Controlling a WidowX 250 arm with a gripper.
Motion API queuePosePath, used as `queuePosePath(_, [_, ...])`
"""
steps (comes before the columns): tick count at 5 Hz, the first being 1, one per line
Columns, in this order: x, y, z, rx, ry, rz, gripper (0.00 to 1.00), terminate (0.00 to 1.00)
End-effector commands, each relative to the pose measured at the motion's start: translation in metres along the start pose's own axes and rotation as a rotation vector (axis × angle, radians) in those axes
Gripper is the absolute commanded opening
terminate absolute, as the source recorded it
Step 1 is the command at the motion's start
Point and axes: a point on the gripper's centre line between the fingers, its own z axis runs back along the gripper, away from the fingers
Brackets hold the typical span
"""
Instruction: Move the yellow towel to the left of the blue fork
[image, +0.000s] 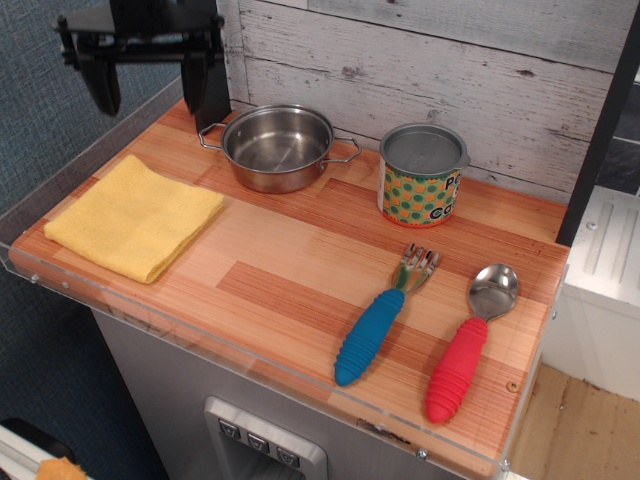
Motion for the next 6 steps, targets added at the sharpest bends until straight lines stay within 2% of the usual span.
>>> queuePosePath(1, [0.000, 0.021, -0.015, -0.064, -0.058, -0.188, 1.00, 0.00])
queuePosePath(2, [0.002, 0.026, -0.034, -0.040, -0.064, -0.234, 1.00, 0.00])
queuePosePath(3, [0.002, 0.028, -0.052, -0.058, -0.058, -0.282, 1.00, 0.00])
queuePosePath(4, [0.000, 0.026, -0.070, -0.036, -0.032, -0.293, 1.00, 0.00])
queuePosePath(5, [-0.003, 0.028, -0.084, -0.042, -0.015, -0.321, 0.00, 0.00])
queuePosePath(6, [-0.004, 0.038, -0.089, -0.046, -0.014, -0.324, 0.00, 0.00])
